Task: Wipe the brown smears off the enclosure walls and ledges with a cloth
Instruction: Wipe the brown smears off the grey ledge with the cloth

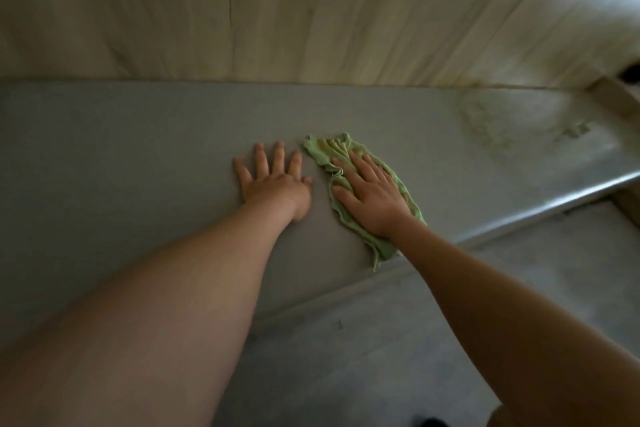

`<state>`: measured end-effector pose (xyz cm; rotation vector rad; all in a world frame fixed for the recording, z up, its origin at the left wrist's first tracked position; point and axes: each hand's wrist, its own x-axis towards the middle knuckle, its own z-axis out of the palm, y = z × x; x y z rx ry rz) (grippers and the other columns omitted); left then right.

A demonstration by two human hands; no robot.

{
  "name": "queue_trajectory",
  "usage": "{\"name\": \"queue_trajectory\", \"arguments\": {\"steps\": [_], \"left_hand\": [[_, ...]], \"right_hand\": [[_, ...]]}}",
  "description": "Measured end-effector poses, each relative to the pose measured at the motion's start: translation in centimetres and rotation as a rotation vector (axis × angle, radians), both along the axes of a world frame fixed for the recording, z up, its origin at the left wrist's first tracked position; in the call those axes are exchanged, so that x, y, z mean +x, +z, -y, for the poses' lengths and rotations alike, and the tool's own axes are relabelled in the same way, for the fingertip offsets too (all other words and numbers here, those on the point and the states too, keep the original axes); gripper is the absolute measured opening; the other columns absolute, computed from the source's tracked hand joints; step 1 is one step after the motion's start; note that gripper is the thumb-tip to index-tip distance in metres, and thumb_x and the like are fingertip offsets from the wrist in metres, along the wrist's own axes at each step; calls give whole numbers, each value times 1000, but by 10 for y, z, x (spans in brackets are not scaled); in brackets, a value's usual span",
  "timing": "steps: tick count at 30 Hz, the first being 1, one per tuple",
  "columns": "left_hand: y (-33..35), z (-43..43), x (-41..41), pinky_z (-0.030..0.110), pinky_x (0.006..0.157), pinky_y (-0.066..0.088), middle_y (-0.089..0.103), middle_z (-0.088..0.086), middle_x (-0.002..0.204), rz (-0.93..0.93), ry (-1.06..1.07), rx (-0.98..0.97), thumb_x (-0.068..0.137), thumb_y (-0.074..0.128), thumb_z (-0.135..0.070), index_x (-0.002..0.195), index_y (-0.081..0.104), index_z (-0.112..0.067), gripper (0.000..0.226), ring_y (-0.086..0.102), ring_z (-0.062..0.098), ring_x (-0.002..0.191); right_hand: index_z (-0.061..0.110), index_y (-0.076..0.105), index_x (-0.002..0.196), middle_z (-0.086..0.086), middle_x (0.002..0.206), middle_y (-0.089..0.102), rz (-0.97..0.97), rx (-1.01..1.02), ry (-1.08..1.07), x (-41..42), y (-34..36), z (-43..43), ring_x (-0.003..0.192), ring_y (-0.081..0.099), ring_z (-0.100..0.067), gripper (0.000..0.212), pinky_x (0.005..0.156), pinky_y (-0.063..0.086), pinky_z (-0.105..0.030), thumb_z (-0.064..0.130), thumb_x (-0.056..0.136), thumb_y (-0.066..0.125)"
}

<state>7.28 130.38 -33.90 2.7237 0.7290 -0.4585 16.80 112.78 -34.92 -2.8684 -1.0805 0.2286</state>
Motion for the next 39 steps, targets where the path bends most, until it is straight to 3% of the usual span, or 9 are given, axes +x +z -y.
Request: {"name": "queue_trajectory", "arguments": {"steps": [10,14,17,21,26,34,36,39], "left_hand": [[0,10,11,73,118,-3,-23,-3,171,-65,52,113,109,13,-49,163,-9,-33,61,-21,36,156],[11,27,18,71,118,12,8,6,170,-93,40,291,110,24,-41,161,17,-27,53,9,40,155],[24,53,37,66,118,23,36,10,155,-100,88,379,102,37,-29,150,38,-18,49,32,36,145],[33,110,91,54,113,35,43,10,149,34,157,270,100,49,-36,145,43,-14,51,39,36,139],[36,206,187,53,113,35,44,15,146,176,3,212,100,45,-28,138,45,-10,42,39,39,136],[23,288,306,55,116,29,37,11,149,98,-56,236,102,38,-41,139,45,-13,47,33,36,139],[20,292,323,60,120,22,25,9,161,74,-19,229,105,34,-47,148,38,-17,52,24,37,148],[6,287,337,69,121,-1,-11,-4,173,-35,67,187,106,15,-59,163,8,-34,63,-10,36,158]], "right_hand": [[49,12,162,6,173,8,2,78,51,3,-8,9,160,2,-20,64,129,3,-42,67,101,24],[48,19,162,1,173,14,-24,105,300,6,-1,43,160,5,-22,70,128,3,-41,70,96,19],[46,22,161,2,172,18,34,91,442,23,1,87,159,11,-23,66,129,8,-41,64,98,23],[45,27,161,2,170,24,103,81,426,62,-5,150,158,18,-25,63,128,13,-45,60,100,31],[45,26,160,2,170,25,153,101,260,144,-10,238,158,18,-24,64,128,12,-46,61,99,32],[51,20,160,4,172,19,148,96,27,283,-13,354,159,10,-22,63,129,6,-45,69,99,25],[52,16,160,4,172,16,136,83,-91,322,-9,379,159,9,-22,66,129,5,-44,71,97,21],[49,13,161,0,173,12,77,68,-311,388,-4,402,160,6,-23,71,129,3,-46,73,94,18]]}}
